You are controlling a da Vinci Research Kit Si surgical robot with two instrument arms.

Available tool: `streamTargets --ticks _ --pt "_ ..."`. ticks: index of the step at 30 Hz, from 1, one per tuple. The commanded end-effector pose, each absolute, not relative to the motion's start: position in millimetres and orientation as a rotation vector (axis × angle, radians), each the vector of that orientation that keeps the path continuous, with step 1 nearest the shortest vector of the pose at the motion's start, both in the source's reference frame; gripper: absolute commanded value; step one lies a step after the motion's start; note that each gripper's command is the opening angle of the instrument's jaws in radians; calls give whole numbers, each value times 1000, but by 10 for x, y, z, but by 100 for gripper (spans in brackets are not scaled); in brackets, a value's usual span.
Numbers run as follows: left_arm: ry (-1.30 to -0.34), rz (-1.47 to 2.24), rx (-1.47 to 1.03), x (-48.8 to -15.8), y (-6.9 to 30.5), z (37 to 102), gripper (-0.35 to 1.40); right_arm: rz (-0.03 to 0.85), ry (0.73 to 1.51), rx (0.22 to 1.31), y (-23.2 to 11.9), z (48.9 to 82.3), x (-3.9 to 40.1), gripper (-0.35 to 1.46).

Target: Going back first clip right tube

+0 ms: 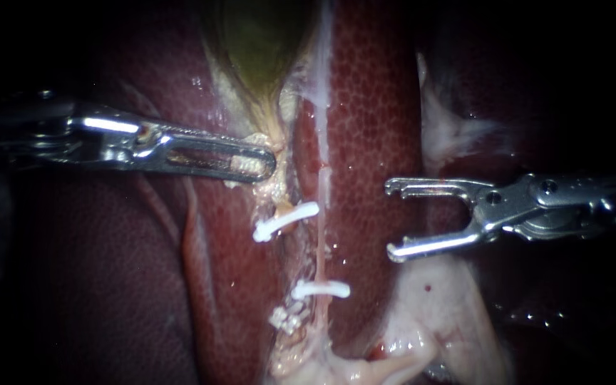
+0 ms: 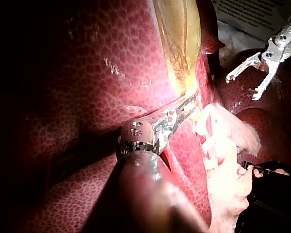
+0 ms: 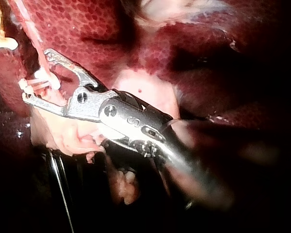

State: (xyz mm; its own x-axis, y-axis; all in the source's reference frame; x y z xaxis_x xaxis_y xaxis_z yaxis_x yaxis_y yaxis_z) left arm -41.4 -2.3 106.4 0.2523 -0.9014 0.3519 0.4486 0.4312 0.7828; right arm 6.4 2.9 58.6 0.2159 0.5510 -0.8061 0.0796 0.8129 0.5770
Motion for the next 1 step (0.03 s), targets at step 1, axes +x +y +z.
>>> streamTargets --ticks 1 --pt "-895 -998 610 -412 -23 1062 -35 354 1330 571 29 586 64 60"
